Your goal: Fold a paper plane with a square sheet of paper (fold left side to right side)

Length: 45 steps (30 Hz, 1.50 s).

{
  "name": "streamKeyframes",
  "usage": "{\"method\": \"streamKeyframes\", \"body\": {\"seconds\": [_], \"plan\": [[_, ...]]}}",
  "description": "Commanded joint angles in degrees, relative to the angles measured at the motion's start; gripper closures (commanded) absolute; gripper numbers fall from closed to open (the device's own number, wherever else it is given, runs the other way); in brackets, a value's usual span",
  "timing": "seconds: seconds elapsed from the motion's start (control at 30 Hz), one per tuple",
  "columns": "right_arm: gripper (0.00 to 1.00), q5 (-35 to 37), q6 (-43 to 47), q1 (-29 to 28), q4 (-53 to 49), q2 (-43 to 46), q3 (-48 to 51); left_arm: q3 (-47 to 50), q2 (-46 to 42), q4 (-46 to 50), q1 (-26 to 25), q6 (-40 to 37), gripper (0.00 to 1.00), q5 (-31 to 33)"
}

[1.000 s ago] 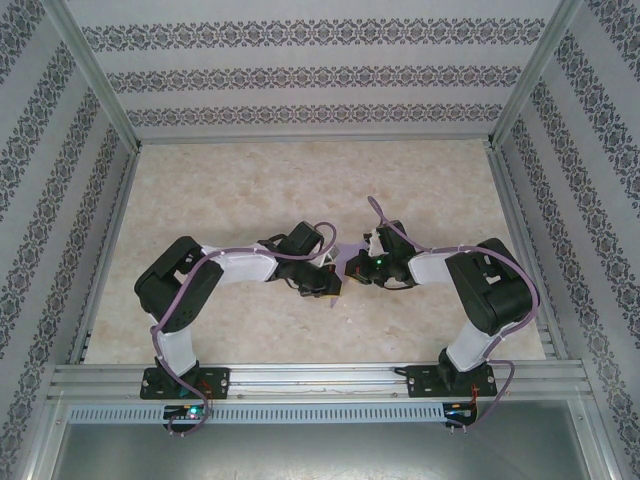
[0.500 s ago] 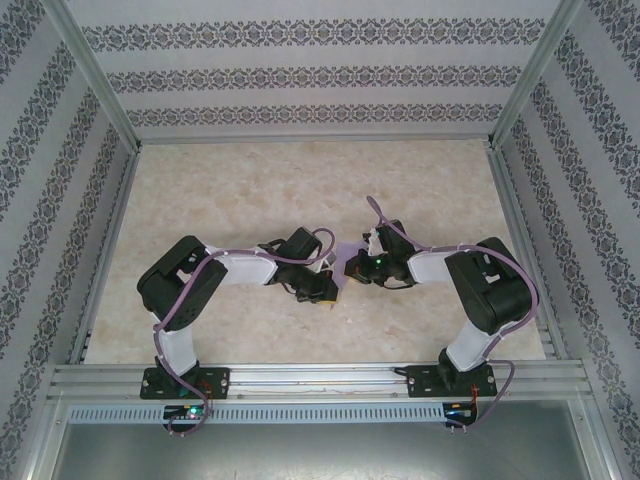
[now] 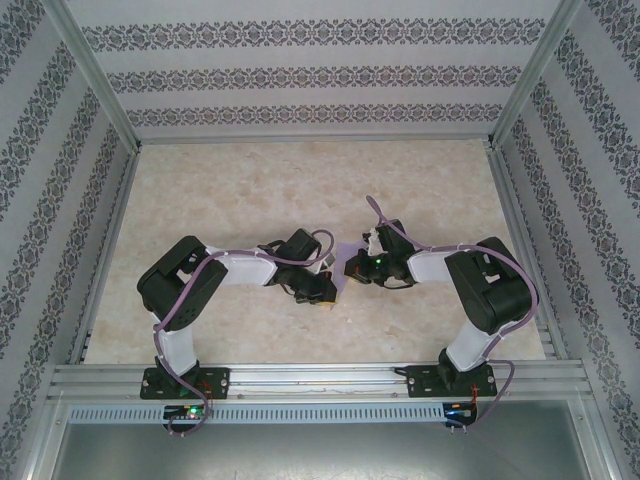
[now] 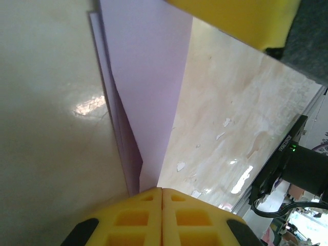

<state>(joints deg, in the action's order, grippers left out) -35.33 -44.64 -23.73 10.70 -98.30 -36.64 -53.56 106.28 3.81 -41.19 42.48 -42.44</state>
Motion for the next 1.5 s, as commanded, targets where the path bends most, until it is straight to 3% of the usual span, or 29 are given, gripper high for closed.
{"method": "streamKeyframes", "body": {"seconds": [0.0, 0.87, 1.47], "plan": [[1.00, 8.53, 2.15, -2.20, -3.05, -6.62, 1.31, 0.98, 0.38, 0.21, -0.21, 0.05, 0.93, 0.82], [1.00, 8.62, 2.19, -2.29, -3.23, -7.61, 1.05, 3.35, 1.00, -2.20, -0.69, 1.04, 0.93, -0.57], [1.00, 8.70, 2.39, -2.24, -3.40, -8.18, 1.22, 7.96, -3.16, -2.56, -2.23, 2.60, 0.93, 0.36]]}}
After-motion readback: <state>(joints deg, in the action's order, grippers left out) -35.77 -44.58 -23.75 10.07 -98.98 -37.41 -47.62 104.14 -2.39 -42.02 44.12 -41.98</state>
